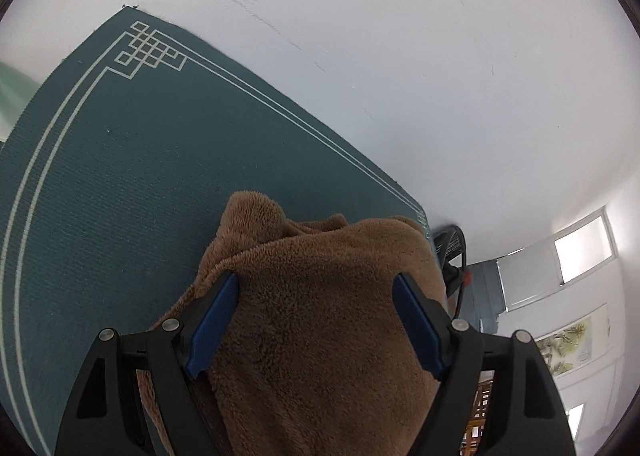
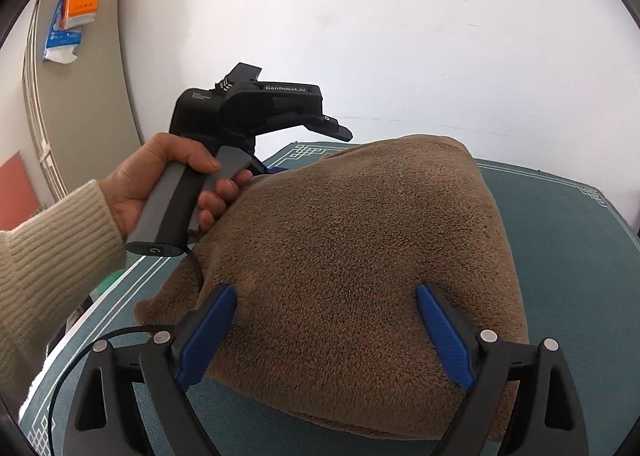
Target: Fold clothes
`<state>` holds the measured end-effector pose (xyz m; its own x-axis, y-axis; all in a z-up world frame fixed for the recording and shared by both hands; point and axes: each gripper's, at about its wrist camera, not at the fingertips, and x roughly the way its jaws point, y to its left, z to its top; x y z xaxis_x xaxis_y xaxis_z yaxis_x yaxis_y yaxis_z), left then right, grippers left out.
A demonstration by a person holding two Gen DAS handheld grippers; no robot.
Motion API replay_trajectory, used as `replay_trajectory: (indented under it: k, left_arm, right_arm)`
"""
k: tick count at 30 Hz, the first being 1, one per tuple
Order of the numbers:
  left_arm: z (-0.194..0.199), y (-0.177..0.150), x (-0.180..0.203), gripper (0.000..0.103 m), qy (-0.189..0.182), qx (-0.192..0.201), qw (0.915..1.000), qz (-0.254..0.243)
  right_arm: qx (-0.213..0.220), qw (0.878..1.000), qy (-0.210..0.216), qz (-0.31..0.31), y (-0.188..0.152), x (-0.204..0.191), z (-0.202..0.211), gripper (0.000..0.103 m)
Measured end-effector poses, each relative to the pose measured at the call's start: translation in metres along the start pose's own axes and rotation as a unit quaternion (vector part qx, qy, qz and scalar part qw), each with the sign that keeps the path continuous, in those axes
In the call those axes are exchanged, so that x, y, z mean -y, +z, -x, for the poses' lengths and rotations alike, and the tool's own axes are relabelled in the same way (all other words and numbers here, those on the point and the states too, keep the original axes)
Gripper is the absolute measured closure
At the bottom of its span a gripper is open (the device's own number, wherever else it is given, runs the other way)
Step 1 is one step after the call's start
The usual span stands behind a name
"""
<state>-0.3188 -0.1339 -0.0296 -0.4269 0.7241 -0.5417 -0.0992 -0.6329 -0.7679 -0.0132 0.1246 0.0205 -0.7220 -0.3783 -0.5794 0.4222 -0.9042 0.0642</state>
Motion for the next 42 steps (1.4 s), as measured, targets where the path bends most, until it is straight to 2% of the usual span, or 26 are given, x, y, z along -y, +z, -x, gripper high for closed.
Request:
replay_trajectory:
  k: [9, 15, 21, 23, 24, 26, 30, 33, 37, 42]
  left_arm:
    - [0.020, -0.004, -0.020, 0.021, -0.050, 0.021, 0.9981, 0.031]
    - [0.050, -0.005, -0.012, 0.021, -0.041, 0.036, 0.9981, 0.029]
    - [0.076, -0.014, 0.012, 0.020, -0.034, 0.051, 0.9981, -0.003]
    - [0.076, -0.020, 0.022, 0.019, -0.021, 0.050, 0.9983, -0.023]
    - [0.071, -0.025, 0.027, 0.019, -0.002, 0.045, 0.9983, -0.036]
    - [0.060, -0.026, 0.040, 0.019, 0.044, 0.032, 0.9970, -0.055]
    - [0.019, -0.027, 0.022, 0.019, 0.143, -0.004, 0.9881, -0.057]
    - [0.009, -0.033, 0.014, 0.013, 0.152, -0.007, 0.9865, -0.061]
    - [0.006, -0.032, 0.015, 0.012, 0.165, -0.015, 0.9833, -0.076]
    - [0.005, -0.029, 0.014, 0.012, 0.171, -0.021, 0.9827, -0.067]
  right_arm:
    - [-0.002, 1.000, 0.002, 0.000, -0.004, 0.008, -0.005, 0.007]
    - [-0.005, 1.000, 0.008, 0.003, -0.005, 0.007, -0.009, 0.002]
    - [-0.005, 1.000, 0.012, 0.001, -0.006, 0.009, -0.009, 0.001]
    - [-0.005, 1.000, 0.013, 0.001, -0.007, 0.009, -0.009, 0.001]
    - [-0.005, 1.000, 0.013, 0.001, -0.007, 0.008, -0.008, 0.001]
    - [-0.005, 1.000, 0.012, 0.002, -0.007, 0.008, -0.009, 0.001]
    - [-0.004, 1.000, 0.014, 0.000, -0.006, 0.009, -0.011, 0.001]
    - [-0.003, 1.000, 0.014, -0.001, -0.005, 0.010, -0.013, 0.001]
    - [-0.003, 1.000, 0.013, -0.002, -0.005, 0.010, -0.014, 0.001]
    - [-0.003, 1.000, 0.012, 0.000, -0.006, 0.008, -0.011, 0.001]
